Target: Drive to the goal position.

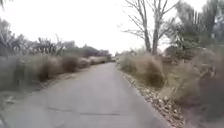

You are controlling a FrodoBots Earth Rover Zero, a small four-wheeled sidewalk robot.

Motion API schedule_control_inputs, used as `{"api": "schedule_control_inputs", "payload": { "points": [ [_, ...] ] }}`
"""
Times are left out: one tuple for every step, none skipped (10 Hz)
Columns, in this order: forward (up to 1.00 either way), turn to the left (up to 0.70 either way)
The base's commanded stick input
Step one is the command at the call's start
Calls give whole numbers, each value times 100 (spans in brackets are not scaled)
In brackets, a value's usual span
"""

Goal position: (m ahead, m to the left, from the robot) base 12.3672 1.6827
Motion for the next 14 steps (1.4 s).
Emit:
{"api": "schedule_control_inputs", "payload": {
  "points": [
    [100,0],
    [100,0],
    [100,0],
    [100,0],
    [100,0],
    [100,0],
    [100,0],
    [100,0],
    [100,0],
    [100,0],
    [100,0],
    [100,0],
    [100,0],
    [100,0]
  ]
}}
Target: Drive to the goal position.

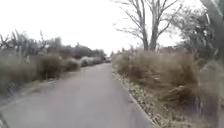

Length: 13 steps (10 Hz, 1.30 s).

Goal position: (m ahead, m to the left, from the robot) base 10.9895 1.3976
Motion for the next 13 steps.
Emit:
{"api": "schedule_control_inputs", "payload": {
  "points": [
    [100,0],
    [100,0],
    [100,0],
    [100,0],
    [100,0],
    [100,0],
    [100,0],
    [100,0],
    [100,0],
    [100,0],
    [100,0],
    [100,0],
    [100,0]
  ]
}}
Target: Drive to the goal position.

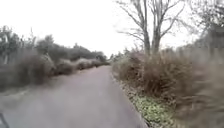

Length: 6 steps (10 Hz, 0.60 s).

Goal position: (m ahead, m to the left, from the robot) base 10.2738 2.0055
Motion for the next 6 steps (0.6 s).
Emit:
{"api": "schedule_control_inputs", "payload": {
  "points": [
    [100,6],
    [100,18],
    [100,31],
    [100,28],
    [100,15],
    [100,3]
  ]
}}
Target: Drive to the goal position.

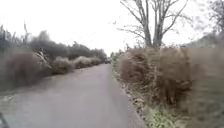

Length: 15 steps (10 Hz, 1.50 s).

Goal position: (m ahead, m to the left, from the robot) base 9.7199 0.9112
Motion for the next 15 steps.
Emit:
{"api": "schedule_control_inputs", "payload": {
  "points": [
    [100,0],
    [100,0],
    [100,0],
    [100,0],
    [100,0],
    [100,0],
    [100,0],
    [100,0],
    [100,0],
    [100,0],
    [100,0],
    [100,0],
    [100,0],
    [100,0],
    [100,0]
  ]
}}
